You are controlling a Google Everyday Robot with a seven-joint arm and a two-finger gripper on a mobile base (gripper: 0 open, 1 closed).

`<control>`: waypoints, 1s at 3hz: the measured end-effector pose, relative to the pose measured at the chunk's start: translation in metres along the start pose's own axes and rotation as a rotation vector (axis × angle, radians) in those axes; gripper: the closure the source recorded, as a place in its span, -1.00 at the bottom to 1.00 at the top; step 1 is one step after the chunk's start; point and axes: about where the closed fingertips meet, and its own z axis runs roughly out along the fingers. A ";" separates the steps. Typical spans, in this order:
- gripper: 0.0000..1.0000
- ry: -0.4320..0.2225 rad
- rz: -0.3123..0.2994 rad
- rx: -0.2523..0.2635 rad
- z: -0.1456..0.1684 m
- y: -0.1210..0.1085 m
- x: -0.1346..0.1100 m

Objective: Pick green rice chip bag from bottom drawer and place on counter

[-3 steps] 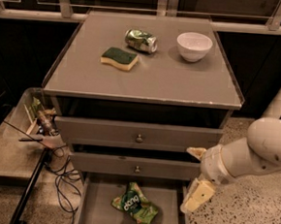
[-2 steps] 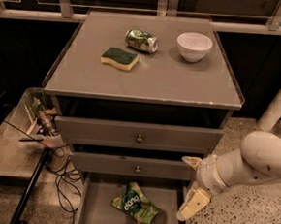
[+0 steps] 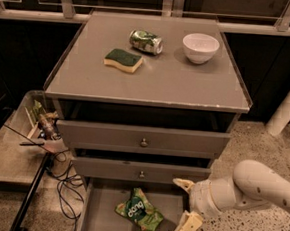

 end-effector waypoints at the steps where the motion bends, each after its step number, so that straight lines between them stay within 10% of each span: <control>1: -1.00 -0.034 0.028 -0.050 0.037 0.008 0.020; 3: -1.00 -0.077 0.067 -0.047 0.047 0.007 0.031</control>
Offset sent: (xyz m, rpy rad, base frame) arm -0.0082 0.0102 -0.0322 0.0346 0.0369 0.0099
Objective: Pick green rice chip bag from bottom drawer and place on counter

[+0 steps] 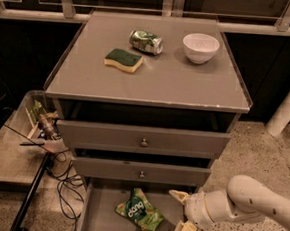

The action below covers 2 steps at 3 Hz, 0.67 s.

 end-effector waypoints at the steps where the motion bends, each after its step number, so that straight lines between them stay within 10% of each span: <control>1: -1.00 -0.042 0.029 0.043 0.023 -0.010 0.026; 2: -1.00 -0.065 0.055 0.086 0.047 -0.026 0.053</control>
Offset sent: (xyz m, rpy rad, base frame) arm 0.0237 -0.0068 -0.1292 0.0550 -0.0350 -0.1820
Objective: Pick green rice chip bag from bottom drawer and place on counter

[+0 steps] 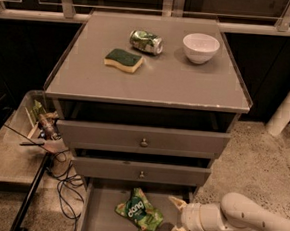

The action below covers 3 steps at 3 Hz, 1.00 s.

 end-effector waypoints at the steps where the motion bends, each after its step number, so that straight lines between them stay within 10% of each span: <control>1: -1.00 -0.041 0.017 0.029 0.020 -0.011 0.029; 3: -1.00 -0.062 0.106 0.016 0.087 -0.045 0.082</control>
Offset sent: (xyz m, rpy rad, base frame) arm 0.0144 -0.0170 -0.1216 0.0879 0.0217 -0.1036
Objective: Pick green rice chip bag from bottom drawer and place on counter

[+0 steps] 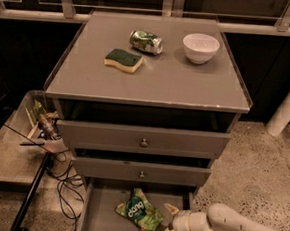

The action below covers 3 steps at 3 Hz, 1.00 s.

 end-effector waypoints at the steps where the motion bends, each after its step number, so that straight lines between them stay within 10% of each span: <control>1: -1.00 0.000 0.000 -0.001 0.002 -0.001 0.000; 3: -1.00 0.032 -0.066 0.058 0.011 -0.004 -0.013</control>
Offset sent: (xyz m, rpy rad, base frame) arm -0.0065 0.0091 -0.0012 -0.0628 -0.0090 0.0106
